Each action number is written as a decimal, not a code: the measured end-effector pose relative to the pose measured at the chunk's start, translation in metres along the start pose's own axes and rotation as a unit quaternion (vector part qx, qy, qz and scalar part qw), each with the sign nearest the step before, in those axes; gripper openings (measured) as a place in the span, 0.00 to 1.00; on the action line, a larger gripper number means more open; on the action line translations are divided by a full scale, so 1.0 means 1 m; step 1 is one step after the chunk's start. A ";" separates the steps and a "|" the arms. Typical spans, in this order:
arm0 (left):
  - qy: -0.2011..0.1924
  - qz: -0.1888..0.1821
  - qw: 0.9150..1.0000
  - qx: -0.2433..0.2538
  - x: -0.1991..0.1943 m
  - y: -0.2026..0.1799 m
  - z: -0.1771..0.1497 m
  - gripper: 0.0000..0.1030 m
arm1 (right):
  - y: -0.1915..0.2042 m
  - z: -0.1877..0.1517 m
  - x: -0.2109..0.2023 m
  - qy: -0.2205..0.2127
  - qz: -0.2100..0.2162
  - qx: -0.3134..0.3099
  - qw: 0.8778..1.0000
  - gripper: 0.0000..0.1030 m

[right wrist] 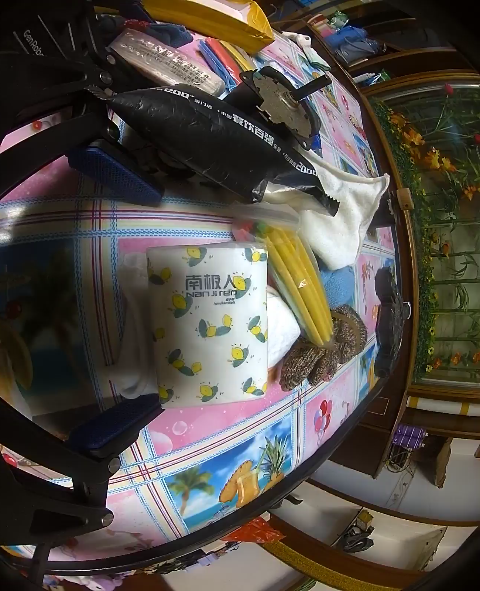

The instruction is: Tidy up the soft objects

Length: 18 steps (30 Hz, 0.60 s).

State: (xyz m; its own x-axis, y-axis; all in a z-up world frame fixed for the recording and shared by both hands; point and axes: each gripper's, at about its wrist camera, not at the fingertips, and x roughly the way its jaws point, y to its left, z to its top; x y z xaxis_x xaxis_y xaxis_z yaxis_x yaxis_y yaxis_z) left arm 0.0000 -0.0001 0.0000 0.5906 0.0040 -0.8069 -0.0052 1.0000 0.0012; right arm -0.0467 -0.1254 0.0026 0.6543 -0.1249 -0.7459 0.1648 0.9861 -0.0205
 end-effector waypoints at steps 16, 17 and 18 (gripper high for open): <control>0.007 0.004 1.000 -0.009 -0.007 0.001 -0.010 1.00 | -0.001 -0.007 -0.001 0.016 -0.009 0.014 1.000 0.99; 0.008 0.004 1.000 -0.009 -0.007 0.002 -0.009 1.00 | 0.000 -0.007 -0.001 0.015 -0.009 0.014 1.000 0.99; 0.008 0.004 1.000 -0.009 -0.007 0.002 -0.009 1.00 | 0.001 -0.007 -0.001 0.014 -0.010 0.015 1.000 0.99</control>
State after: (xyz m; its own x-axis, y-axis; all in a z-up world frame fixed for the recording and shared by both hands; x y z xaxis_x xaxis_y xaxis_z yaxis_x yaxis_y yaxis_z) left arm -0.0112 0.0018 0.0005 0.5777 0.0116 -0.8162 -0.0247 0.9997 -0.0033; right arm -0.0523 -0.1239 -0.0013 0.6297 -0.1406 -0.7640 0.2003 0.9796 -0.0152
